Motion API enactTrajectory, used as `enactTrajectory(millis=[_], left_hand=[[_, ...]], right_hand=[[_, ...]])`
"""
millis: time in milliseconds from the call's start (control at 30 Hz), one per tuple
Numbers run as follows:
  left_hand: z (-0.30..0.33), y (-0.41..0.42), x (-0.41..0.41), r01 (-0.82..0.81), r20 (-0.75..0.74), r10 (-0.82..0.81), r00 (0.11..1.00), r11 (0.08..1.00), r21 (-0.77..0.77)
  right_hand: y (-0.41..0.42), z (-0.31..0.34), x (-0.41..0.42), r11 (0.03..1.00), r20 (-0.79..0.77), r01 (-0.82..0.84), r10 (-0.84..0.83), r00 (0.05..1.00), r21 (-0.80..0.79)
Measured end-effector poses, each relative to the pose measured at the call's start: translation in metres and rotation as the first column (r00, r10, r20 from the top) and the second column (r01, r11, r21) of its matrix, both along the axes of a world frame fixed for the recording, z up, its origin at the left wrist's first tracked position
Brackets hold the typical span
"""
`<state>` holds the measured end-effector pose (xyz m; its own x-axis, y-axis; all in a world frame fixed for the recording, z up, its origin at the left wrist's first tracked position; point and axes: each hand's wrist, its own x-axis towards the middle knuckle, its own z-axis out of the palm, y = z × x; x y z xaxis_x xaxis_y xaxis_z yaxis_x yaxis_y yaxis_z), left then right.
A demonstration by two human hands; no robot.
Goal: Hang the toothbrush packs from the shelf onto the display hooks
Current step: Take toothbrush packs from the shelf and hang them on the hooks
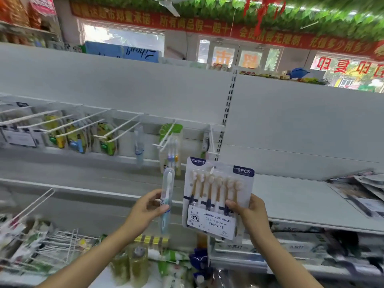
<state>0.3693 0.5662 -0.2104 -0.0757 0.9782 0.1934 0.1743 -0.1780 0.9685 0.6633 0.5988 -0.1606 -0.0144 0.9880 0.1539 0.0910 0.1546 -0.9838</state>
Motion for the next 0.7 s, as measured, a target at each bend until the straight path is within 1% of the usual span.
enactTrajectory(millis=[200, 400, 533, 700], left_hand=[[0.004, -0.002, -0.092, -0.009, -0.02, 0.009, 1.0, 1.0, 0.012], [0.008, 0.007, -0.155, -0.035, -0.008, 0.036, 0.999, 0.999, 0.032], [0.007, 0.015, -0.176, -0.021, -0.005, 0.021, 1.0, 0.999, 0.034], [0.006, 0.026, -0.18, 0.009, 0.015, -0.009, 1.0, 1.0, 0.027]], right_hand=[[-0.013, -0.018, -0.088, 0.998, -0.01, 0.053, -0.054, 0.998, -0.04], [-0.024, -0.024, -0.141, 0.995, -0.013, 0.096, -0.096, 0.995, -0.028], [-0.026, -0.023, -0.161, 0.994, 0.013, 0.11, -0.11, 0.994, -0.027], [-0.022, -0.019, -0.171, 0.996, 0.05, 0.08, -0.078, 0.996, -0.035]])
